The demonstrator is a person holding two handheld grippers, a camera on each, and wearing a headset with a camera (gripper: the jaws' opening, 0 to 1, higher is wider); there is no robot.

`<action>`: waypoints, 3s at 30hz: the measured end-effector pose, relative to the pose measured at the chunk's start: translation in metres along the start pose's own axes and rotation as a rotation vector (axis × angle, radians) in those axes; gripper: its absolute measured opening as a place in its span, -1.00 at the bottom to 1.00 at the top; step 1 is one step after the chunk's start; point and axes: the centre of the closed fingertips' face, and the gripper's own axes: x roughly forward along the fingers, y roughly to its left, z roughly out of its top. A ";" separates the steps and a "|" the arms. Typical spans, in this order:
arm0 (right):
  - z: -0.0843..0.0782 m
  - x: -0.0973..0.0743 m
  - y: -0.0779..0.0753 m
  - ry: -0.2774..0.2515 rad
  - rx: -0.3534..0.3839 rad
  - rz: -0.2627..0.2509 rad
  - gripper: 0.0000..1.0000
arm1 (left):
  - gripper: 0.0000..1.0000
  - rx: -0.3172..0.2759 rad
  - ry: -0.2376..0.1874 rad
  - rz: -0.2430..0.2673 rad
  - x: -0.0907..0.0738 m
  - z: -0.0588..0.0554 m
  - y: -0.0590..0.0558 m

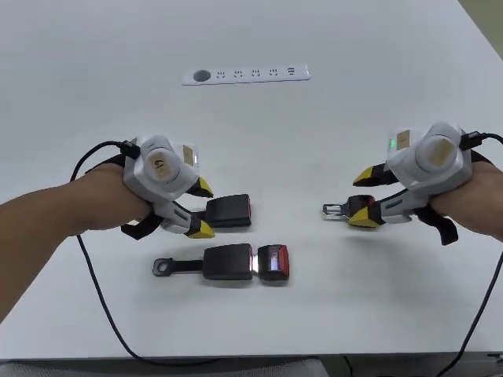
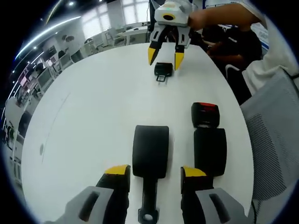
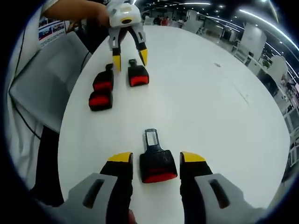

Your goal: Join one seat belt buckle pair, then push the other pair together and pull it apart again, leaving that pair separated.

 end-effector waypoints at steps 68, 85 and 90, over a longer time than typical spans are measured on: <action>0.090 0.082 0.025 -0.027 -0.113 0.043 -0.31 | -0.34 0.051 -0.001 -0.113 0.021 0.001 0.011; 0.096 0.090 0.024 -0.085 -0.051 0.111 -0.35 | -0.36 0.076 0.001 -0.122 0.020 0.003 0.011; 0.099 0.092 0.026 -0.088 -0.055 0.107 -0.35 | -0.36 0.079 -0.004 -0.122 0.020 0.004 0.009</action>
